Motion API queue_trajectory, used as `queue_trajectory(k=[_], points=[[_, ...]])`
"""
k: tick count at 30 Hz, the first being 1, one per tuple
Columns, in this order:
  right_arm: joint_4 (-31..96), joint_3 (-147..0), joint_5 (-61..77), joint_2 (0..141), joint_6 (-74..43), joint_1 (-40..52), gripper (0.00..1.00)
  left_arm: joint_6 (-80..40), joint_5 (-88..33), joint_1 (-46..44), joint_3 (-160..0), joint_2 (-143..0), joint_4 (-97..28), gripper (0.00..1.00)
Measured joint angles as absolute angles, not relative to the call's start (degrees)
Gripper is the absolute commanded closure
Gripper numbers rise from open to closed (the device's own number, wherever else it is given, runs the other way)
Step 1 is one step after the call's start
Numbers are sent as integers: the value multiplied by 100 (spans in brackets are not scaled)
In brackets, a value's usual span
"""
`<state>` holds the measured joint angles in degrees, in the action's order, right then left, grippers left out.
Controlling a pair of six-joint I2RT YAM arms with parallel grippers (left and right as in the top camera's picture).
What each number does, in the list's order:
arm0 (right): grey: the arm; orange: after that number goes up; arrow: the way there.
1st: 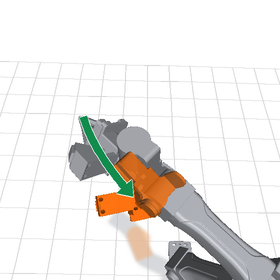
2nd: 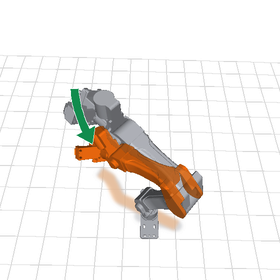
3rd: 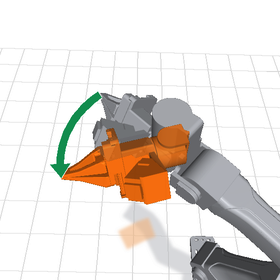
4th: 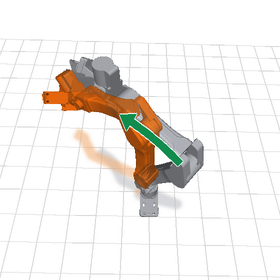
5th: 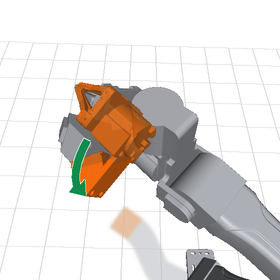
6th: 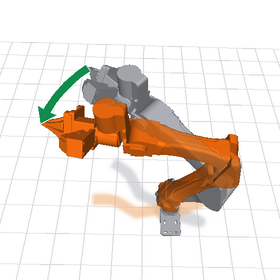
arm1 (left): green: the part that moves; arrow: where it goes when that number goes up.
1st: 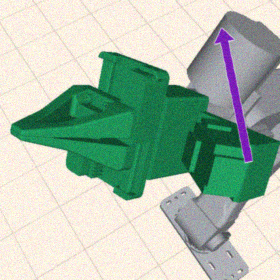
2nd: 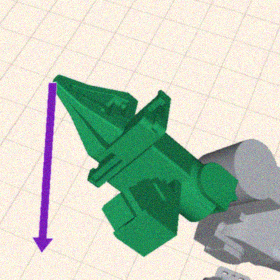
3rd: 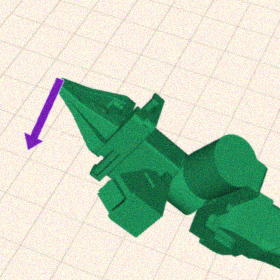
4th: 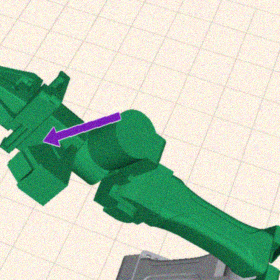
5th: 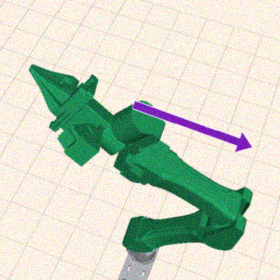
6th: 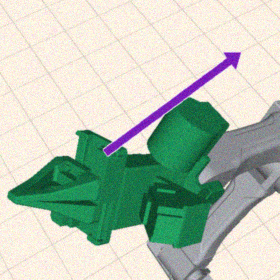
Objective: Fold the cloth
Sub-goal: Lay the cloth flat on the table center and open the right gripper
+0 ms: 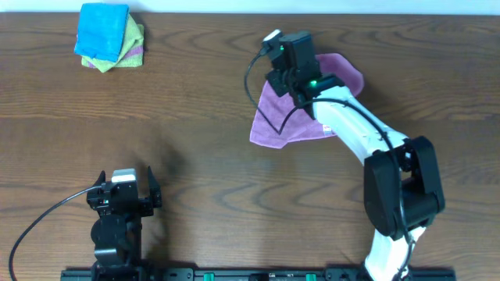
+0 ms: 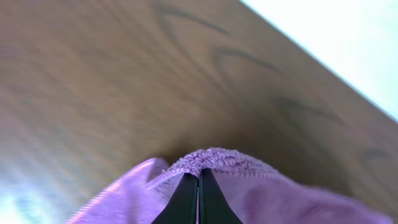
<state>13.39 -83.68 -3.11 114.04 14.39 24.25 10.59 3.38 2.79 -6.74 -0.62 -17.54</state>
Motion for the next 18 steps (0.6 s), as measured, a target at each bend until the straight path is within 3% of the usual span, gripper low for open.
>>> queue_trajectory(k=[18], points=[[1461, -8368, 537, 11404, 1319, 3070, 99, 1059, 338, 279, -674, -62, -1754, 5]])
